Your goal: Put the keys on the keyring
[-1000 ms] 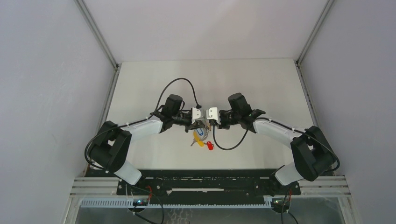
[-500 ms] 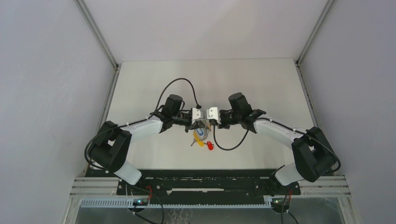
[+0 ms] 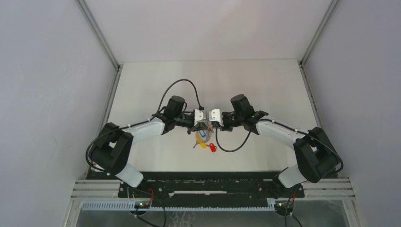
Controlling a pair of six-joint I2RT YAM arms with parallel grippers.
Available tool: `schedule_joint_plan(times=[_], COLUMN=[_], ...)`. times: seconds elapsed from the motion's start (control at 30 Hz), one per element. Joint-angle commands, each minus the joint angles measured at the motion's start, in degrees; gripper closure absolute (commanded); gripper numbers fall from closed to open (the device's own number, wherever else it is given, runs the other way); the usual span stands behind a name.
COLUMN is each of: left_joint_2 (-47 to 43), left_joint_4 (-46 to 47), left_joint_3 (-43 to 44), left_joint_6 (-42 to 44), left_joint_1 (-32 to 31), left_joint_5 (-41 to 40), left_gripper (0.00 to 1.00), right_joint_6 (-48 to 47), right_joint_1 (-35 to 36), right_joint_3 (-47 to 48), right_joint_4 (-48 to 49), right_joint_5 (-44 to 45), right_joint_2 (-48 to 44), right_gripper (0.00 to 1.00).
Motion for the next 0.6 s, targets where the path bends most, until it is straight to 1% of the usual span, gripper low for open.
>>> schedule_joint_plan(times=[0.0,0.57], left_joint_2=[-0.2,-0.1], left_joint_4=[1.0,1.0], left_joint_3=[2.2,2.2], left_joint_6=[1.3,1.2], left_joint_1=[-0.3,-0.3], left_joint_5=[2.3,2.1], left_gripper=[1.00,1.00], right_joint_6=[-0.1,0.3], right_joint_1=[0.2,0.1], right_joint_3=[2.5,2.3], right_joint_4=[0.5,1.0], right_joint_5=[-2.0,-0.7], right_joint_2=[0.1,-1.0], right_gripper=[1.00,1.00])
